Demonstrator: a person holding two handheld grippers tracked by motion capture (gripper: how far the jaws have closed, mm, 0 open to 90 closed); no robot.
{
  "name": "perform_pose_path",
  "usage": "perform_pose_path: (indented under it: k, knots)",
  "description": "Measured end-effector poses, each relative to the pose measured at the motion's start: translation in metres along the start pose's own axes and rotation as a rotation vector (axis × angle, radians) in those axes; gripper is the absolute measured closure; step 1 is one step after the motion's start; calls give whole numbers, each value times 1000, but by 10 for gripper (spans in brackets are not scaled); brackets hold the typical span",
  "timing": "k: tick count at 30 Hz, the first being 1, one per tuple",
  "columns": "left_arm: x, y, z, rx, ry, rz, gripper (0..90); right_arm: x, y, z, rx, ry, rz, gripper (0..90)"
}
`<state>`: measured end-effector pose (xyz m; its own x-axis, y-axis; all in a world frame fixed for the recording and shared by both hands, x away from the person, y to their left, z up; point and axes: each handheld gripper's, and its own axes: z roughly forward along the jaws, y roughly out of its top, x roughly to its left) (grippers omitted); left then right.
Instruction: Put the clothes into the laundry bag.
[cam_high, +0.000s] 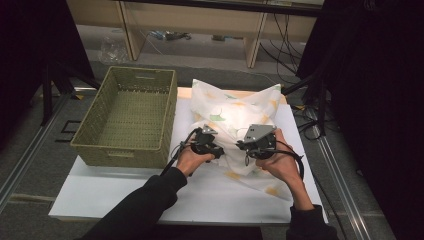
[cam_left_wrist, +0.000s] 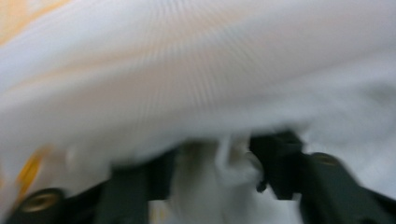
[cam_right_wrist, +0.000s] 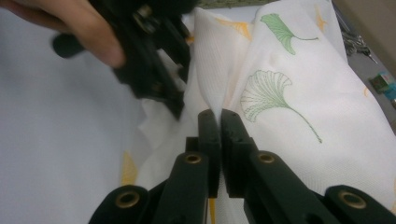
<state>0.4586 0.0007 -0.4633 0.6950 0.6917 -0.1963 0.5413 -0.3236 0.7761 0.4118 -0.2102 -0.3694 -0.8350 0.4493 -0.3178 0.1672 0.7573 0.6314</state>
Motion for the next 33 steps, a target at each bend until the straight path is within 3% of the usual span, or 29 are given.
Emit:
perform_pose_path:
  k: [2, 6, 7, 11, 14, 15, 17, 18, 19, 21, 26, 29, 31, 33]
  knots:
    - [0, -2, -16, -47, -14, -32, 431, 0, 0, 0, 1, 0, 1, 888]
    - [1, -3, -30, -41, -15, -67, 331, 1, 1, 1, -1, -2, 5, 888]
    - [1, -3, -30, -32, -4, -45, 319, 1, 1, 1, -2, -4, 3, 888]
    - [6, -5, -20, -15, 79, -32, 268, 2, 1, 1, -4, -8, -4, 888]
    - [17, -2, -7, -24, 105, 5, 363, 3, 2, 1, -1, 3, -22, 888]
    - [20, 0, -2, -35, 99, -28, 373, 4, 1, 1, -2, -5, -10, 888]
    - [23, 3, 8, -83, 32, -82, 560, 3, 2, 1, 0, -2, -10, 887]
    - [23, 5, 12, -85, 8, -86, 657, 2, 2, 2, -6, 2, -31, 887]
    - [21, 7, 16, -81, 8, -62, 743, 3, 2, 2, -4, 5, -30, 887]
    - [15, 15, 23, -108, 13, -45, 811, 3, 2, 0, -7, 6, -11, 888]
    - [11, 29, 34, -145, 25, -40, 820, -1, 4, -13, -36, -13, 0, 887]
    - [24, 26, 42, -106, 79, -23, 808, -1, 3, -16, -47, -8, -3, 892]
    - [28, 23, 45, -82, 71, -53, 768, 2, 3, -11, -33, 12, -11, 900]
    - [26, 21, 39, -75, 74, -17, 721, 3, 1, -3, 4, 15, -15, 900]
